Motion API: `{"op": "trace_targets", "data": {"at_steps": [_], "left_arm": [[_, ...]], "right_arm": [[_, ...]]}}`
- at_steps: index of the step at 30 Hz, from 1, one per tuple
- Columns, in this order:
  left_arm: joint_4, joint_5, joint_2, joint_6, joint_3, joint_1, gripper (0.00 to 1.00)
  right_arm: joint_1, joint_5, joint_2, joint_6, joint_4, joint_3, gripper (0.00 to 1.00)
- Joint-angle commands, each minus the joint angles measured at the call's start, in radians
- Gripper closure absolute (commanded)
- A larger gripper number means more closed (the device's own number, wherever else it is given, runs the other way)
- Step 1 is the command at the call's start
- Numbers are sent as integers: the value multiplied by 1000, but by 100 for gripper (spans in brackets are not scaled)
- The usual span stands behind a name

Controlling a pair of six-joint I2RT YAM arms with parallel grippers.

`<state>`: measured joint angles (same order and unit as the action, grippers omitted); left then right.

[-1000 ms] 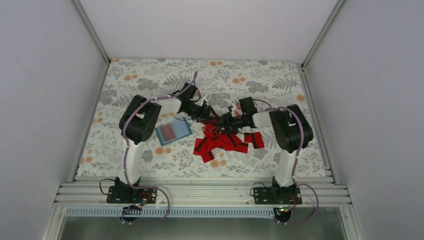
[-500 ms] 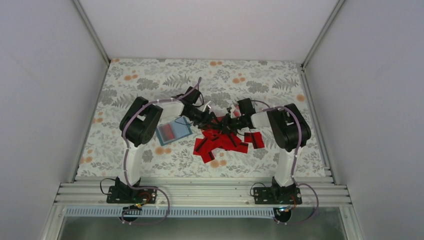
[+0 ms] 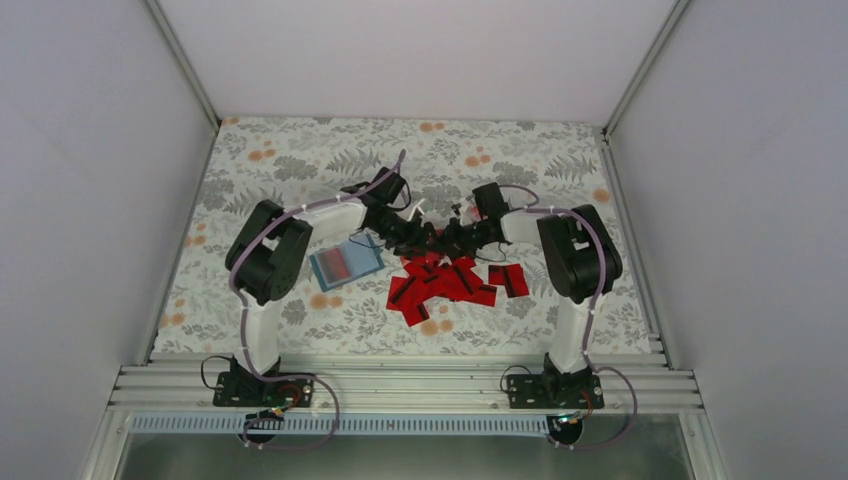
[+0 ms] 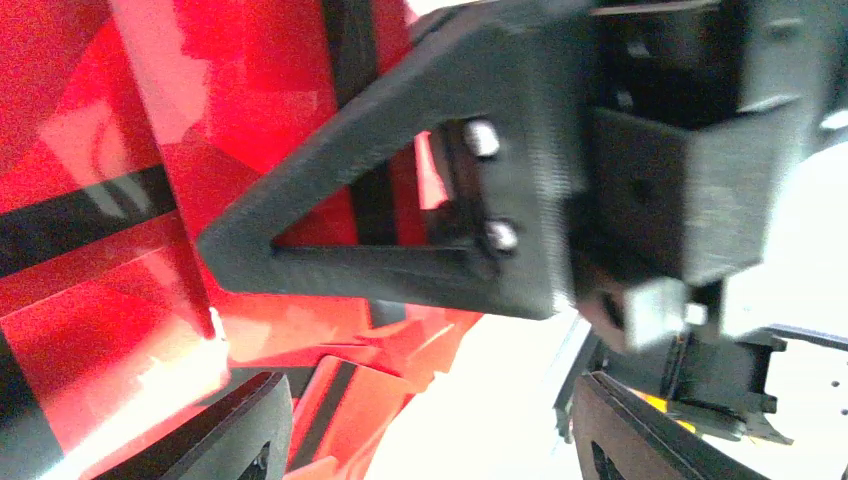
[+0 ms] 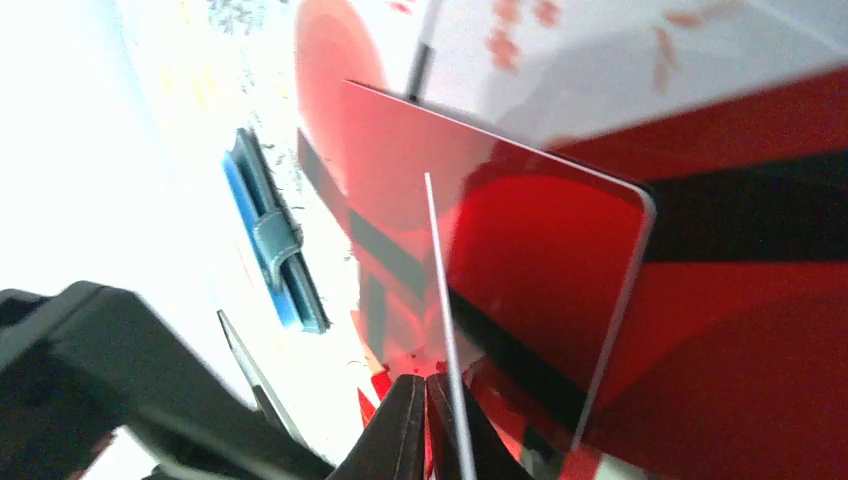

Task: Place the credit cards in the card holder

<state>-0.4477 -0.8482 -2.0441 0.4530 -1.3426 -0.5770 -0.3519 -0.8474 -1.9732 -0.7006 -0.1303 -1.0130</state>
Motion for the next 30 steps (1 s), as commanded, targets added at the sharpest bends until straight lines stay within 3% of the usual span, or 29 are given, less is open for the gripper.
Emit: {"op": "trace_targets", "data": {"at_steps": [1,12,19,25,30], "left_arm": [[-29,45,112,-20,-14,23,29],[83,27,419,-28,188,175,29],[281,-184,568,49,349,271,34],[443,-302,627,136,369,296,39],[509,-318,634,219,353,313,45]], "right_arm": [[7,-6,44,133,-150,-85,96],[5,-234,125,145,-182,-199,96],[-14,-366,164,144,-188,-313,96],[-59,-442,170,168,-202,-392,96],[-110,-476,163,179,-206,-446,96]]}}
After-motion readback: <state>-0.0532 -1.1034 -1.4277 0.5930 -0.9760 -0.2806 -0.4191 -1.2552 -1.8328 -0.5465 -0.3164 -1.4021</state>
